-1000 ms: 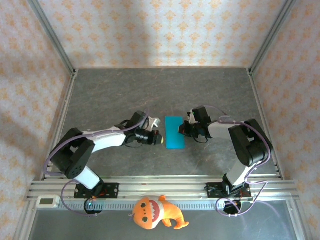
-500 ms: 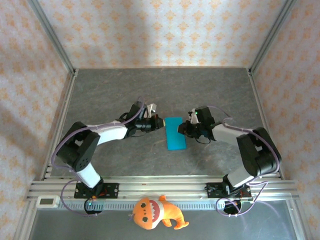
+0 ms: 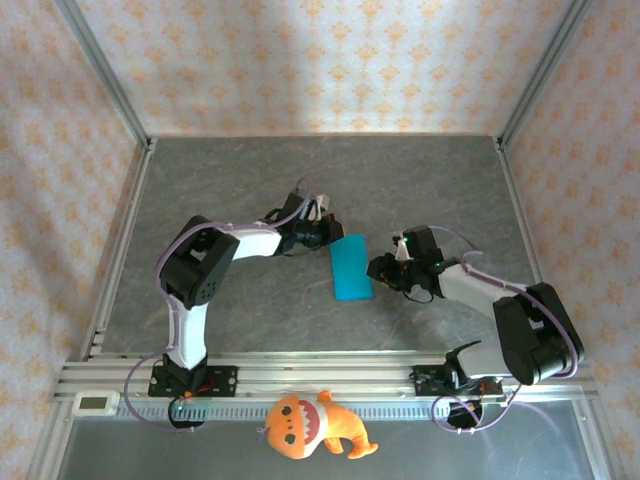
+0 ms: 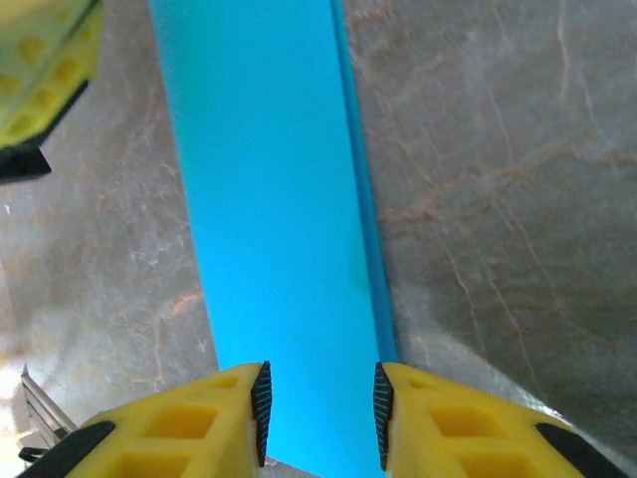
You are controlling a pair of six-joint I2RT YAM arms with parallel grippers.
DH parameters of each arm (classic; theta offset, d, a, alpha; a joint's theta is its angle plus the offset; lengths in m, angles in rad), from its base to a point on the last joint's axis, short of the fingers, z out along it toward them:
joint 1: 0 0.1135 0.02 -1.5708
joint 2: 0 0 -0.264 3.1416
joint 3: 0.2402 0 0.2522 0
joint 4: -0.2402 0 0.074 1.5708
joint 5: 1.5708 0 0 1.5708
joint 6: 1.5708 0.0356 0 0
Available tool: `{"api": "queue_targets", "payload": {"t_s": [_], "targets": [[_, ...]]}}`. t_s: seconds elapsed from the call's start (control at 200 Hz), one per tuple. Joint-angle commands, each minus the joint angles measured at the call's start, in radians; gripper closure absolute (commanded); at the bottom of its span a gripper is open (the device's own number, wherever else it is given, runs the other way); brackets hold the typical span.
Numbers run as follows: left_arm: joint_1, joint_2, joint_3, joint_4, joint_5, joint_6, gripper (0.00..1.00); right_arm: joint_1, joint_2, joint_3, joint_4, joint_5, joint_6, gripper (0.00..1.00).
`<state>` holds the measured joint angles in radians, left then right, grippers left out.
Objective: Fold a paper plane with a square sheet of paper (pick it up from the middle)
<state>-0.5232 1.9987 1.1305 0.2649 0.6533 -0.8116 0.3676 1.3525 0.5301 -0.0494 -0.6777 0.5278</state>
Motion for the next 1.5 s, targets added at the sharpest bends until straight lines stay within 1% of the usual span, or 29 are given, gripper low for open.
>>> {"api": "queue_targets", "payload": {"t_s": [0.0, 0.08, 0.13, 0.33, 0.505, 0.716, 0.806, 0.991, 1.106, 1.186, 1.316, 1.391, 1.491], "targets": [[0.001, 0.031, 0.046, -0.052, 0.007, 0.026, 0.99, -0.001, -0.014, -0.013, -0.009, -0.009, 0.016, 0.64], [0.001, 0.05, 0.051, -0.076, 0.005, 0.046, 0.99, -0.001, -0.011, -0.024, 0.002, -0.027, 0.024, 0.64], [0.003, 0.058, 0.045, -0.082, 0.0, 0.051, 0.99, -0.001, -0.003, -0.03, 0.001, -0.029, 0.059, 0.63], [0.007, 0.085, -0.015, -0.047, 0.004, 0.055, 1.0, -0.002, 0.049, -0.029, 0.019, -0.092, 0.068, 0.63], [0.013, 0.097, -0.049, -0.019, 0.026, 0.056, 0.99, -0.001, 0.073, -0.019, 0.005, -0.098, 0.058, 0.62], [0.012, 0.103, -0.035, -0.038, 0.048, 0.099, 0.99, -0.002, 0.089, -0.008, 0.068, -0.148, 0.076, 0.62], [0.012, 0.105, -0.025, -0.049, 0.052, 0.117, 0.99, -0.01, 0.113, 0.014, 0.082, -0.168, 0.047, 0.62], [0.012, 0.121, -0.011, -0.049, 0.076, 0.132, 0.99, -0.038, 0.184, 0.073, 0.083, -0.2, 0.015, 0.65], [0.012, 0.121, -0.007, -0.073, 0.056, 0.145, 0.99, -0.059, 0.224, 0.11, 0.065, -0.225, -0.025, 0.66], [0.014, 0.124, -0.009, -0.064, 0.067, 0.141, 0.99, -0.068, 0.242, 0.125, 0.069, -0.26, -0.044, 0.69], [0.014, 0.13, -0.007, -0.065, 0.068, 0.147, 0.99, -0.083, 0.259, 0.136, 0.066, -0.274, -0.069, 0.72], [0.014, 0.139, -0.002, -0.069, 0.073, 0.152, 0.99, -0.088, 0.275, 0.145, 0.057, -0.287, -0.089, 0.76], [0.014, 0.143, -0.002, -0.07, 0.075, 0.155, 0.99, -0.093, 0.288, 0.154, 0.031, -0.285, -0.114, 0.77]]}}
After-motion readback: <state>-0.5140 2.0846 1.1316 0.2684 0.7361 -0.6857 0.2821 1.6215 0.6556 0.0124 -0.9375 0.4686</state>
